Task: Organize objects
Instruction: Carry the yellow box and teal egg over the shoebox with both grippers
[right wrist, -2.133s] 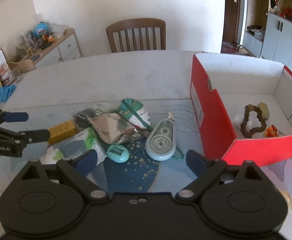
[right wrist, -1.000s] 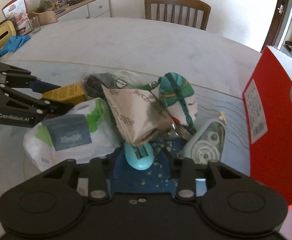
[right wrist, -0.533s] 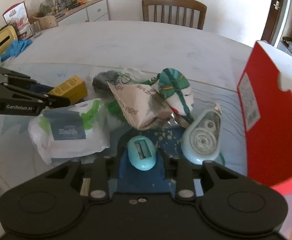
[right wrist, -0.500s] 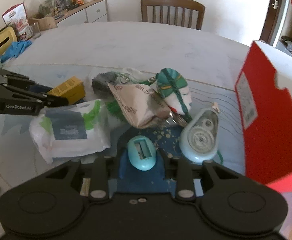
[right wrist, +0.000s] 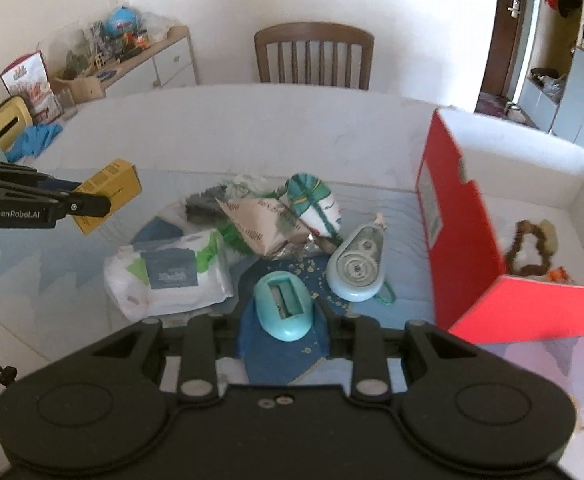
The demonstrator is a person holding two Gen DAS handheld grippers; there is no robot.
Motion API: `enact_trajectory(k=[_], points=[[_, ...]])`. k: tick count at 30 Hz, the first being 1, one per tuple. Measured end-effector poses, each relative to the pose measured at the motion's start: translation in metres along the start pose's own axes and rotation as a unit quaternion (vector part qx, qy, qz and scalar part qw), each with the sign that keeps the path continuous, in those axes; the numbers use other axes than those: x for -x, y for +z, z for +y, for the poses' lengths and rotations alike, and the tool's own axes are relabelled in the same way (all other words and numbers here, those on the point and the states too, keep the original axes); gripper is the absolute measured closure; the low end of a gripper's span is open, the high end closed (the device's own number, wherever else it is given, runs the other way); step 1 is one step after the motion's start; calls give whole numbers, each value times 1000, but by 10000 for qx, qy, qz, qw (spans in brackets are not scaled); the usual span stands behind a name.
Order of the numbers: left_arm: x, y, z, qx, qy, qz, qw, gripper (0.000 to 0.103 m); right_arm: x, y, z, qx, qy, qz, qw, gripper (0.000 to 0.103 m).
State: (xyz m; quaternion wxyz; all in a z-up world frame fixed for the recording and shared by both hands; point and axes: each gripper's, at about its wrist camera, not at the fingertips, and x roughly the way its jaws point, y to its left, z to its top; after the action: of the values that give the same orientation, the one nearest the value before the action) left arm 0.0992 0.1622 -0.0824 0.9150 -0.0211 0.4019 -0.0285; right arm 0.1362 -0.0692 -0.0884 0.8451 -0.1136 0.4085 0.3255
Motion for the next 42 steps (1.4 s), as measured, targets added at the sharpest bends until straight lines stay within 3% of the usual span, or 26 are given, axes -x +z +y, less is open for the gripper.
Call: enact_trajectory(k=[9, 20, 32, 42], points=[[24, 28, -48, -85, -378, -148, 9991, 73, 51, 6, -23, -231, -315, -510, 9979, 73], [14, 65, -136, -497, -816, -290, 9950, 73, 87, 10, -77, -386, -603, -755, 9946, 73], [-38, 98, -228, -704, -1013, -158, 9922, 73, 90, 11, -158, -441, -778, -709, 9935, 73], [-94, 133, -277, -668, -740, -24, 9950, 73, 61, 16, -229, -490, -909, -462, 9936, 73]])
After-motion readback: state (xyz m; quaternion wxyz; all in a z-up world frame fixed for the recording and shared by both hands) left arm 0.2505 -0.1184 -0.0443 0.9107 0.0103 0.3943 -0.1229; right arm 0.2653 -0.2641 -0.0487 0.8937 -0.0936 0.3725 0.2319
